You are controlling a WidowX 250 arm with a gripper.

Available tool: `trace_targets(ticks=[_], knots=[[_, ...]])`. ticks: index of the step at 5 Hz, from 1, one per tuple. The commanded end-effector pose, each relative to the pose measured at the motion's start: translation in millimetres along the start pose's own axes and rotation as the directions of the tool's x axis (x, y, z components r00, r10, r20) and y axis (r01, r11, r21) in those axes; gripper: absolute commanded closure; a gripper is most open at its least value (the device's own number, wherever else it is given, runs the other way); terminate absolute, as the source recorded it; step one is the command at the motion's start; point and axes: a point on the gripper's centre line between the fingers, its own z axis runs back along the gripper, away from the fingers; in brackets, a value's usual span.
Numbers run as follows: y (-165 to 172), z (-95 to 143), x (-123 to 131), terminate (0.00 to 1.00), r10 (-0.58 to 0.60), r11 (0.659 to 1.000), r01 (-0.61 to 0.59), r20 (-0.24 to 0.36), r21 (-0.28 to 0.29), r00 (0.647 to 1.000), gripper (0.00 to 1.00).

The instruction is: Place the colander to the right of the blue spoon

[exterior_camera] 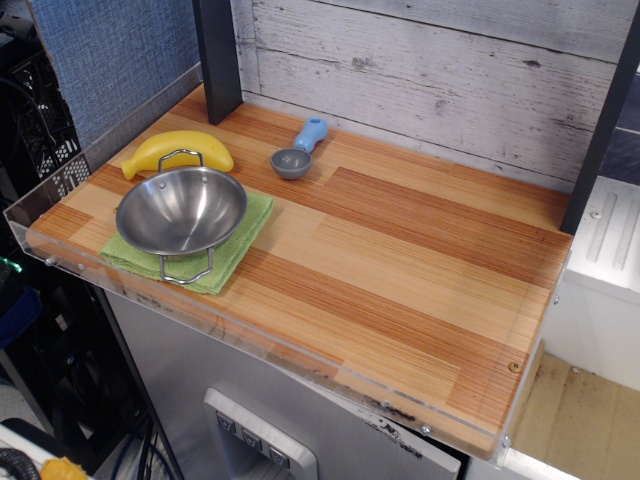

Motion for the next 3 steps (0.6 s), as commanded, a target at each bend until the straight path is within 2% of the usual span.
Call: trace_targets(ticks=[1, 2, 3], knots=[[0.0, 0.0, 0.0, 0.00, 0.000, 1.000, 0.000, 0.000, 0.000, 1.000, 0.00], [11.5, -21.1, -19.6, 0.00, 0.008, 1.000, -0.008, -0.054, 0.008, 0.999, 0.00], [20.7, -49.8, -46.0, 0.00, 0.014, 0.999, -0.010, -0.146, 0.031, 0.989, 0.00]])
